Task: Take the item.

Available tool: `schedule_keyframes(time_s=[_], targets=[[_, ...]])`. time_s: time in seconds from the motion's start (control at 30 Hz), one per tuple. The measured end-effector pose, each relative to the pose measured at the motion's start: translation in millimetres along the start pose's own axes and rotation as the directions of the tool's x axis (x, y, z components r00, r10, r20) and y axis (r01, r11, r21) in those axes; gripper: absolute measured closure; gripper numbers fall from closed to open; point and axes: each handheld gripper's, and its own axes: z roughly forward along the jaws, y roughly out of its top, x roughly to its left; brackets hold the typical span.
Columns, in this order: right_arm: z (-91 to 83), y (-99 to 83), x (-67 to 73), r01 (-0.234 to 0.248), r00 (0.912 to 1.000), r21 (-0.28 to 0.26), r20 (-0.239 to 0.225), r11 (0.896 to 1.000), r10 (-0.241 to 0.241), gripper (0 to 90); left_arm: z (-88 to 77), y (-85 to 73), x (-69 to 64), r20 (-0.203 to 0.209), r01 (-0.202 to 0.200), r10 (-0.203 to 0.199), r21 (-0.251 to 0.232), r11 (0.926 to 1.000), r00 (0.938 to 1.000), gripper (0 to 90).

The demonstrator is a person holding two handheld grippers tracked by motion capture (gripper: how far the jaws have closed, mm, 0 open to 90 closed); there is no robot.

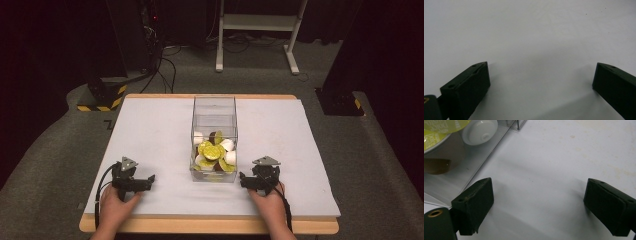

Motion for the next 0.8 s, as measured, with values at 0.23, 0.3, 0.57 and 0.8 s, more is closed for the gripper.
schedule_keyframes(time_s=[0.23, 0.3, 0.57, 0.8], targets=[[0.0, -0.1, -0.1, -0.001, 1.0000, 0.001, -0.002, 1.000, 0.001, 8.8, -0.1, 0.3, 0.4, 0.000, -0.004, 0.004, 0.004, 1.0000, 1.0000, 1.3], [0.3, 0.0, 0.0, 0.002, 1.0000, 0.000, 0.002, 1.000, -0.002, 8.7, -0.2, 0.3, 0.4, 0.000, -0.005, 0.005, 0.004, 1.0000, 1.0000, 1.3], [0.3, 0.0, 0.2, 0.004, 1.0000, 0.001, 0.003, 1.000, -0.004, 8.7, -0.1, 0.4, 0.3, -0.001, -0.006, 0.006, 0.005, 1.0000, 1.0000, 1.3], [0.3, 0.1, 0.1, 0.003, 1.0000, 0.002, 0.002, 1.000, -0.003, 8.7, -0.2, 0.3, 0.4, 0.000, -0.004, 0.004, 0.004, 1.0000, 1.0000, 1.3]])
